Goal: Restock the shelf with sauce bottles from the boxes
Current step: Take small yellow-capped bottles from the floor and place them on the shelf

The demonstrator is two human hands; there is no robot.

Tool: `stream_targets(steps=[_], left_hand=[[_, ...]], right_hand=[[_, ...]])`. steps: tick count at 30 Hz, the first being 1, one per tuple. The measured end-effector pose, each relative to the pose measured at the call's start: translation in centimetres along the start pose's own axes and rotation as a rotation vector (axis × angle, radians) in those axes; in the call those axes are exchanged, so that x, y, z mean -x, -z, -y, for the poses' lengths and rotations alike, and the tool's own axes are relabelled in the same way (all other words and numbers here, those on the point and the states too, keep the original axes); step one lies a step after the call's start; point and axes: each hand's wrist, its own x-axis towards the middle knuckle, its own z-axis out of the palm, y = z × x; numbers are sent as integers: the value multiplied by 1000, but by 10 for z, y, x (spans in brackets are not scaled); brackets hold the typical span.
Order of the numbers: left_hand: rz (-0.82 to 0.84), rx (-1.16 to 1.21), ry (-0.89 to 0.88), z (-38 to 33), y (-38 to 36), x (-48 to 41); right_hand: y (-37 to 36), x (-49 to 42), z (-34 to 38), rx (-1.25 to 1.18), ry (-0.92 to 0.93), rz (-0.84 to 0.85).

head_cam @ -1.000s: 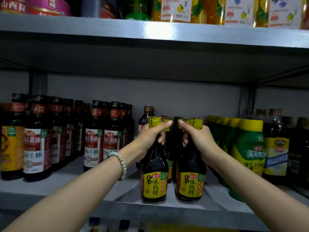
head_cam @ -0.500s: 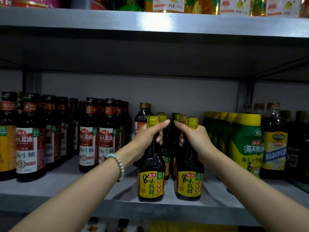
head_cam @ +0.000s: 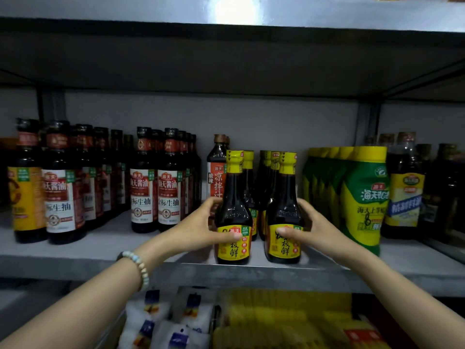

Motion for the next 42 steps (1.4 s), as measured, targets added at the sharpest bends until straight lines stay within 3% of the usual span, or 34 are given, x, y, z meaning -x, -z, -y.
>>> stream_targets(steps=[4, 28, 42], left_hand=[[-107, -46, -47, 10, -3, 5], [-196, 76, -139, 10, -31, -14], [-117, 173, -162, 13, -34, -15]], right_hand=[[2, 8, -15, 54, 19, -40], [-1, 11, -18, -46, -5, -121], [3, 4, -30, 49, 14, -131]])
